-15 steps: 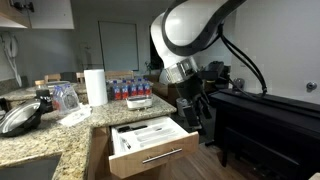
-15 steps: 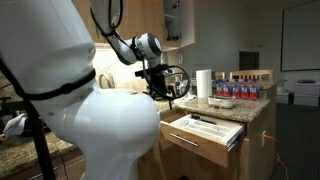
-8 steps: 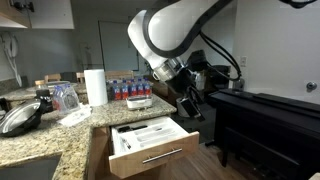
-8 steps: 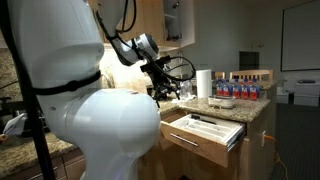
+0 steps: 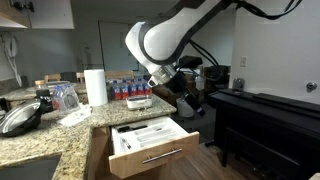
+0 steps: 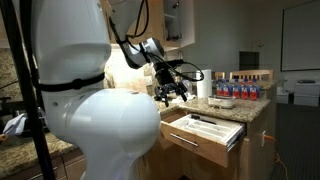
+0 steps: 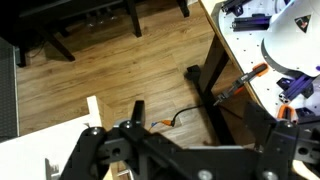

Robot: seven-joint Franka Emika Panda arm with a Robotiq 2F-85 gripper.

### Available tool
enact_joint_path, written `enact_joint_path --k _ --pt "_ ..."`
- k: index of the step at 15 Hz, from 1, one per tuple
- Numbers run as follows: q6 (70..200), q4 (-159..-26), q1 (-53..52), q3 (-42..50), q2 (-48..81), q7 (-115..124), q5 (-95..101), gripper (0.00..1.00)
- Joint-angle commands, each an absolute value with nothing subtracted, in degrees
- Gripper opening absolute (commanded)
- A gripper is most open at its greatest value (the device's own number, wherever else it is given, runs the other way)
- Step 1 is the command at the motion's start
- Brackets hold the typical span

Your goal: Close the drawer

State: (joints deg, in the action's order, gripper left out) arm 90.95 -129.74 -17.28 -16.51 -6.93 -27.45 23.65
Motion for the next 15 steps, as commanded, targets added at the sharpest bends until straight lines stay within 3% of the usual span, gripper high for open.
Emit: enact_joint_path --k 1,10,15 --pt "95.7 -136.2 -19.2 -17.1 -10.4 -34.1 26.6 1.00" --pt "94.6 -135.0 -19.9 -17.7 -7.8 -31.7 29.2 1.00" --pt "115.2 -140.2 -19.5 -15.1 -9.9 -34.3 24.0 1.00"
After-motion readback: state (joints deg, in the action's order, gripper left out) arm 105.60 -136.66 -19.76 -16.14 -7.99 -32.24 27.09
